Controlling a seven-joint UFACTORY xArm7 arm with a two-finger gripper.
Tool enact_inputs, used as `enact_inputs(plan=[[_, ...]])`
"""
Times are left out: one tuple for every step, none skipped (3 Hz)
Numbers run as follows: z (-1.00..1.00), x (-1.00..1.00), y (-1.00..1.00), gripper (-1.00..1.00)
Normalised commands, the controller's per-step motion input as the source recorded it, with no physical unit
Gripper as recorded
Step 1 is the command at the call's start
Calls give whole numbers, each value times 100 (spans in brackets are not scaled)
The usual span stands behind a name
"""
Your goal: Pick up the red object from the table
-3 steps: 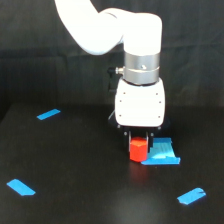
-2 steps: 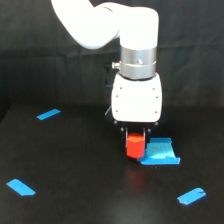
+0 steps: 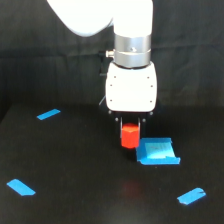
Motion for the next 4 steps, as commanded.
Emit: enact_inputs(plan=[[92,-19,7,-98],[100,-31,-3,-100],[84,-19,-4,-97],[80,-15,7,-96]])
